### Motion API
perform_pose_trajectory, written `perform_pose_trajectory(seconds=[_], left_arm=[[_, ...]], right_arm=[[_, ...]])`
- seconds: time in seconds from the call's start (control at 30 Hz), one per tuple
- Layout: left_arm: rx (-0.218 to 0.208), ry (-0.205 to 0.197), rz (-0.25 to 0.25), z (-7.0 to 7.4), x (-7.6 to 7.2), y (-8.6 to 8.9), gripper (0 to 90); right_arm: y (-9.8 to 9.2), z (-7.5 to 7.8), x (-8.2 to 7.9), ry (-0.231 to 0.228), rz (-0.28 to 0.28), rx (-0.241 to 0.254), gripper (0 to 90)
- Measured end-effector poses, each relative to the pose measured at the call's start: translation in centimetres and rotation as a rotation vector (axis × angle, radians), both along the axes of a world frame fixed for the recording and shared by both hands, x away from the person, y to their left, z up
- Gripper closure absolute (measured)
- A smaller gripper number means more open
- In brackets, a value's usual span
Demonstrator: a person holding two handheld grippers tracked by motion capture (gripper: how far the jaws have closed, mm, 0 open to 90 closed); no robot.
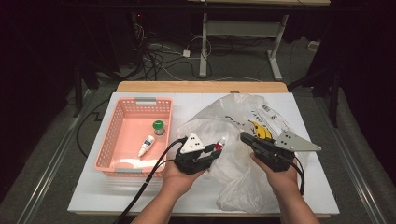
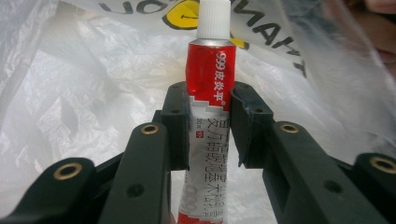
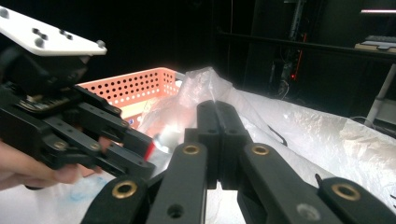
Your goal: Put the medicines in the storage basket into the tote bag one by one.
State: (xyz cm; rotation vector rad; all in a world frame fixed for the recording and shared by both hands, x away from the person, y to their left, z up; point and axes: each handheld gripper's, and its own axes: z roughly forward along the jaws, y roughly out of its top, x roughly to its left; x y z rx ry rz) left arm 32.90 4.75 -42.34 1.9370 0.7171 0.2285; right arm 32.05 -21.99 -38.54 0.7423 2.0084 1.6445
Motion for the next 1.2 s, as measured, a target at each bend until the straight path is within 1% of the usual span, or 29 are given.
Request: perform_pose_trajectory(seconds=[0.07,0.13,0.2,0.23,0.3,0.43,0.47,0.6,0.7,0.73,0.8,0.93,0.97,1.03,1.1,1.2], left_arm=[[0.013,-0.001,0.007,-0.2,0.4,-0.3,68.0],[0.015,0.000,0.016,-0.4,0.9,-0.6,68.0],[0.014,0.014,0.012,-0.7,1.3,-1.1,68.0],[0.019,0.012,0.010,-0.7,1.5,-1.4,67.9],[0.028,0.009,0.007,-0.9,1.8,-1.9,67.9],[0.019,0.010,0.012,-1.2,2.4,-2.9,67.9],[0.020,0.013,0.013,-1.3,2.5,-3.2,67.9],[0.044,0.017,0.008,-2.0,2.9,-4.3,67.9],[0.054,0.025,0.017,-2.6,3.3,-4.7,68.0],[0.051,0.025,0.019,-2.7,3.5,-4.8,67.9],[0.053,0.031,0.023,-2.8,3.7,-5.0,67.9],[0.065,0.021,0.014,-2.9,4.1,-5.6,67.8],[0.072,0.021,0.013,-3.0,4.2,-5.7,67.8],[0.067,0.023,0.027,-3.2,4.5,-5.9,67.7],[0.070,0.022,0.033,-3.4,4.6,-6.1,67.6],[0.073,0.028,0.031,-3.7,4.9,-6.5,67.6]], right_arm=[[0.0,0.1,0.0,-0.003,0.002,0.001,90.0],[0.0,0.2,0.1,-0.007,0.002,0.001,90.0],[-0.1,0.2,0.1,-0.010,0.000,0.007,90.0],[-0.3,0.3,0.1,-0.006,-0.001,0.009,90.0],[-0.4,0.4,0.1,-0.012,-0.001,0.010,90.0],[-0.6,0.6,0.1,-0.018,-0.006,0.020,90.0],[-0.6,0.6,0.0,-0.013,-0.007,0.023,90.0],[-0.9,0.9,0.1,-0.024,-0.006,0.026,90.0],[-1.0,0.9,0.1,-0.027,-0.010,0.037,90.0],[-1.0,1.0,0.1,-0.026,-0.011,0.036,90.0],[-1.0,1.0,0.1,-0.027,-0.009,0.035,90.0],[-1.0,1.0,0.1,-0.029,-0.007,0.036,90.0],[-1.0,1.0,0.1,-0.036,-0.005,0.034,90.0],[-1.0,1.1,0.1,-0.035,-0.010,0.043,90.0],[-1.0,1.1,0.0,-0.031,-0.011,0.045,90.0],[-1.0,1.1,0.1,-0.032,-0.008,0.042,90.0]])
